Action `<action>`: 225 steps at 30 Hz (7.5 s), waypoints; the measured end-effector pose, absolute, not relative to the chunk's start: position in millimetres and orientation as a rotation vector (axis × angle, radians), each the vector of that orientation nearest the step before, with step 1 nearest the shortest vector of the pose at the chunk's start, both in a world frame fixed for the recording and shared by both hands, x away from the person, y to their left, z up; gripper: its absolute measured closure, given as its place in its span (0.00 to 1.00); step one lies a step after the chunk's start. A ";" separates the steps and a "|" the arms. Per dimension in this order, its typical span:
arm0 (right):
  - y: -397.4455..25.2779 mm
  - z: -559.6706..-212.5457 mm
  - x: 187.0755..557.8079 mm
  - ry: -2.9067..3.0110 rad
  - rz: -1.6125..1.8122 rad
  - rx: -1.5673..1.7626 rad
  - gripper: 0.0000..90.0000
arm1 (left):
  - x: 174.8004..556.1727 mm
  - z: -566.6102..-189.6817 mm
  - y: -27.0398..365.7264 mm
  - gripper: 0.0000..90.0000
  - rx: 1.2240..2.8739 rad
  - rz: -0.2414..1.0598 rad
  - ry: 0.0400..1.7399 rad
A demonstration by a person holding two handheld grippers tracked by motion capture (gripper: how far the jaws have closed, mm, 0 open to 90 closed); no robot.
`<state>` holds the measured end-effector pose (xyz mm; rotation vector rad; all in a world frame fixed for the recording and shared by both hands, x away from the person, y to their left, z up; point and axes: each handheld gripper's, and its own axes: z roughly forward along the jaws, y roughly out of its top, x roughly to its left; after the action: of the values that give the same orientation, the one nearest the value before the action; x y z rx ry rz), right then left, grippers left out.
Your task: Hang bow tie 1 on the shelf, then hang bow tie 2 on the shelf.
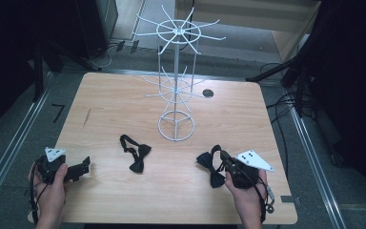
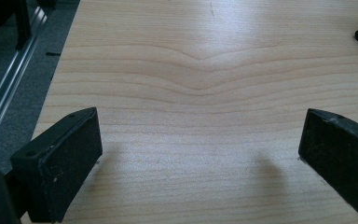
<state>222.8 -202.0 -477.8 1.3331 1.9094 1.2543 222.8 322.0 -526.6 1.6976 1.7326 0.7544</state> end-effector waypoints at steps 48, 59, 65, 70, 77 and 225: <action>-162.1 -431.7 242.3 1.934 1.357 1.185 1.00 | 224.8 -526.7 322.2 0.00 1.703 0.753 1.734; -153.0 -420.9 246.1 1.939 1.377 1.143 1.00 | 224.8 -526.6 322.4 0.00 1.707 0.751 1.733; -148.7 -412.8 247.3 1.930 1.400 1.122 1.00 | 224.5 -526.6 321.9 0.00 1.712 0.751 1.736; -146.1 -405.9 248.4 1.927 1.408 1.107 1.00 | 224.8 -526.8 322.0 0.00 1.712 0.748 1.735; -144.6 -400.1 250.0 1.919 1.418 1.095 1.00 | 224.9 -526.7 322.3 0.00 1.713 0.740 1.734; -121.6 -401.1 320.4 1.945 1.413 1.152 0.98 | 226.8 -527.3 323.5 0.00 1.721 0.723 1.739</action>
<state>320.4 -121.6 -401.1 1.1523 1.9448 1.4133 226.8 323.5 -527.3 1.7206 1.7389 0.7229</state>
